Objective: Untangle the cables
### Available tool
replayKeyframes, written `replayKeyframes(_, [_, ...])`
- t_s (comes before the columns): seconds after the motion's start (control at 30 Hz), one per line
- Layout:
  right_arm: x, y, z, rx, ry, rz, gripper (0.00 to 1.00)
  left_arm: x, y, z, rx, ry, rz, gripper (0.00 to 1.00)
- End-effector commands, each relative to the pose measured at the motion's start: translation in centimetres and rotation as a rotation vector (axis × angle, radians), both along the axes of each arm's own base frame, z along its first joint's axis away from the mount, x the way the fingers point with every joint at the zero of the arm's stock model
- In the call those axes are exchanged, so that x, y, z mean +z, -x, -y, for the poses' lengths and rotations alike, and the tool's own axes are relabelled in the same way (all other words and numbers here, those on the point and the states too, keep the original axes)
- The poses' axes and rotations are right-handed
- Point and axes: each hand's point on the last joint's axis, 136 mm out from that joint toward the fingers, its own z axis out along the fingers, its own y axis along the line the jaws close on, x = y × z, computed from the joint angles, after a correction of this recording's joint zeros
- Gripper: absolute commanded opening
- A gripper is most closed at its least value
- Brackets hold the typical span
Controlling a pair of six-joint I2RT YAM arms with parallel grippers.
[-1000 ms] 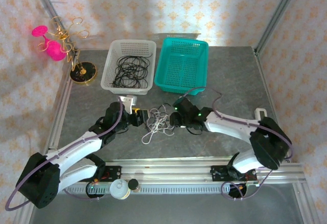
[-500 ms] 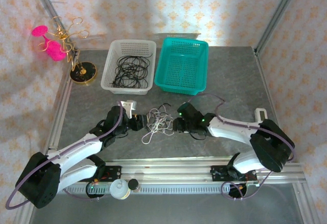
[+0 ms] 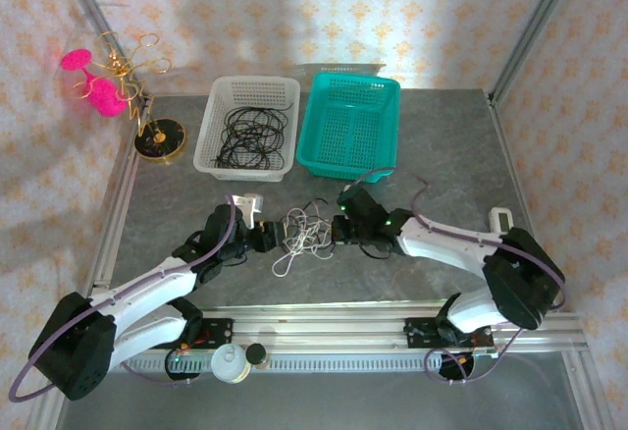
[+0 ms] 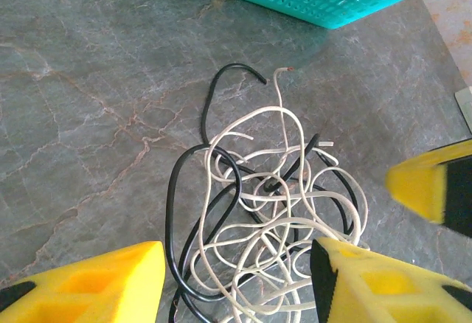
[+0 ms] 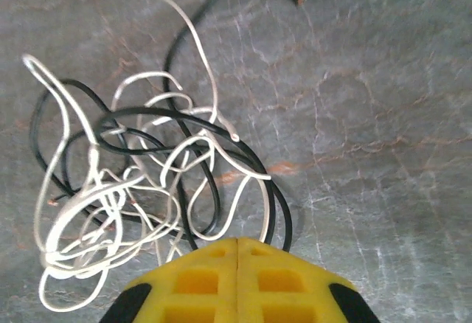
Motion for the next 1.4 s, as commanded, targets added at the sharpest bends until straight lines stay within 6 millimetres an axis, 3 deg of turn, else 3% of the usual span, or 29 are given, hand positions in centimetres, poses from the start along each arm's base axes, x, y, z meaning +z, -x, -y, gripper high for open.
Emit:
replayKeyframes(0.0, [3.0, -0.7, 1.0, -0.042, 0.004, 0.076, 0.02, 0.1, 0.4, -0.2, 0.017, 0.012, 0.000, 0.56])
replayKeyframes(0.2, [6.1, -1.1, 2.0, -0.093, -0.051, 0.158, 0.00, -1.7, 1.1, -1.8, 0.114, -0.049, -0.118, 0.55])
replayKeyframes(0.3, [6.3, -1.2, 2.1, -0.093, -0.049, 0.175, 0.00, -1.6, 2.0, -1.5, 0.129, -0.020, -0.140, 0.55])
replayKeyframes(0.53, [4.2, -0.8, 1.9, -0.081, -0.047, 0.128, 0.00, -3.1, 5.3, -0.1, 0.126, -0.025, -0.229, 0.56])
replayKeyframes(0.67, [3.4, -0.4, 2.5, -0.109, -0.060, 0.128, 0.06, -4.6, 6.9, 0.3, 0.148, -0.026, -0.292, 0.58])
replayKeyframes(1.17, [1.9, -0.9, 2.2, -0.095, -0.068, 0.159, 0.13, -7.5, 8.3, -0.5, 0.239, -0.068, -0.410, 0.54])
replayKeyframes(1.37, [1.4, -0.6, 3.1, -0.108, -0.051, 0.176, 0.14, -7.1, 7.9, 1.1, 0.214, -0.043, -0.422, 0.47])
